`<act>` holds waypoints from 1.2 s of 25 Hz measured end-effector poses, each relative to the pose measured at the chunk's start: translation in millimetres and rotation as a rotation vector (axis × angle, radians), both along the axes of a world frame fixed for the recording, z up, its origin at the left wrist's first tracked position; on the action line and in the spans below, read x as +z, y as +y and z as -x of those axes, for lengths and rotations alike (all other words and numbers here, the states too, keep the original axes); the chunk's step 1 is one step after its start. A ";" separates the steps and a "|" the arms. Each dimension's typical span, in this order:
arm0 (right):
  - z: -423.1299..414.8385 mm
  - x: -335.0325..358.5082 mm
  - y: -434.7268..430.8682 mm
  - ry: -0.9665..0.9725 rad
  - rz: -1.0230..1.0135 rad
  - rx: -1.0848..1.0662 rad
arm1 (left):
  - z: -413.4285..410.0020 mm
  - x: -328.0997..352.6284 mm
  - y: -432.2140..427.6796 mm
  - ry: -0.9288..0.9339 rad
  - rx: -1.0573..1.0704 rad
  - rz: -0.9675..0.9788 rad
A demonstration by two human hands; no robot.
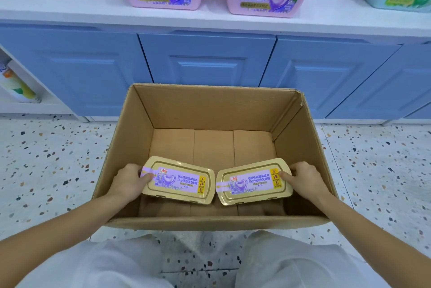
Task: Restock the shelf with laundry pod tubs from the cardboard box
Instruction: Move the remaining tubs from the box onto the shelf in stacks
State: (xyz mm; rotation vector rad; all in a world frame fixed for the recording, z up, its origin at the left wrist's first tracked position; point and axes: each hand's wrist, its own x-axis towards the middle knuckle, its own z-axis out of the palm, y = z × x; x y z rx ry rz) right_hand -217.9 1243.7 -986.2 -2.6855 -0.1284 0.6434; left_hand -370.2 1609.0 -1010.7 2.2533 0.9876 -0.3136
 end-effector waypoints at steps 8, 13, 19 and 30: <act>-9.8 48.6 -5.7 -0.198 -0.284 -0.162 | -9.6 54.3 -23.2 -0.288 -0.188 -0.217; -29.9 94.8 -5.4 -0.327 -0.299 -0.204 | -16.4 86.9 -17.9 -0.482 -0.066 -0.154; -53.1 143.3 -3.8 -0.377 -0.294 -0.288 | -28.7 139.4 10.6 -0.587 0.032 -0.270; -103.7 274.2 30.0 -0.556 -0.397 -0.184 | -74.5 287.4 64.3 -0.766 0.154 -0.358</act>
